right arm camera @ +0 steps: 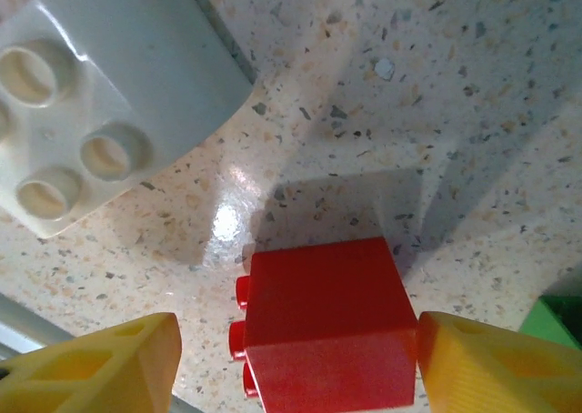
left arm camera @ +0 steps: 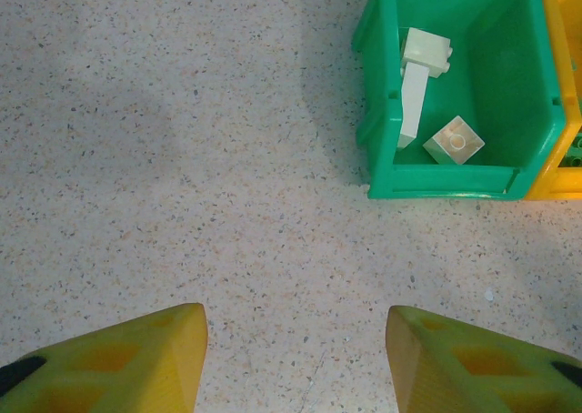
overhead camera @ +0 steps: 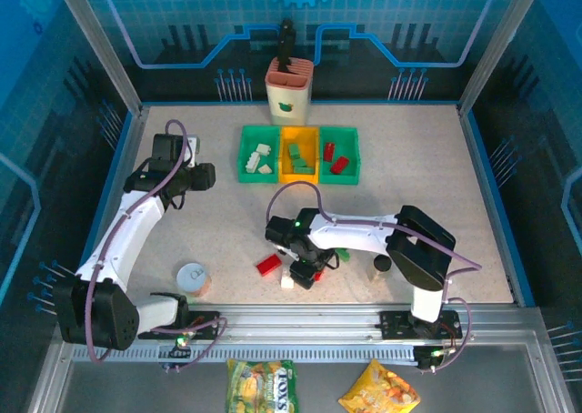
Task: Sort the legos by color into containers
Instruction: Pick up the lego from the bottom-center of the table.
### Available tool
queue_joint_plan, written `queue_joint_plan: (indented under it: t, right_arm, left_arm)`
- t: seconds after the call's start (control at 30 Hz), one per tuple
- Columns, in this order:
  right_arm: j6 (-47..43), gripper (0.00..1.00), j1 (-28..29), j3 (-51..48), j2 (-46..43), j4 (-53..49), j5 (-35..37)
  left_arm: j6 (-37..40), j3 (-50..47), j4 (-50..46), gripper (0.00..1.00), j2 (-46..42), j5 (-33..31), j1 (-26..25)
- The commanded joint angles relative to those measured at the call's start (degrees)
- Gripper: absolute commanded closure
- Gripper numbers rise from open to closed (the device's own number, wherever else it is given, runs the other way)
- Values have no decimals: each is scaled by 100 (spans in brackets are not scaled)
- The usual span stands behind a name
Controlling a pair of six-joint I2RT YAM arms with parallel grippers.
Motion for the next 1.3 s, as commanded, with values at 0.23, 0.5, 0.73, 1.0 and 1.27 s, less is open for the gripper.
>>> queue_joint_plan:
  t: [0.23,0.5,0.73,1.0,1.27]
  right_arm:
    - [-28,37,90,-160,203,56,163]
    - [-108,40,100,-212,197,88,184]
    - [-129,43,100,-236,230,113,180]
    - [-161,47,116,-222,221,48,250]
    - [-152,56,109,-195,121,48,302]
  left_arm:
    - [-108,-43,21,44,-117,61,48]
    - [-115,-40,28,45,-109,91,48]
    - [-125,-40,30,44,-104,100,48]
    - [-118,-40,21,44,-109,97,48]
    - [-121,-40,21,44,-109,101,48]
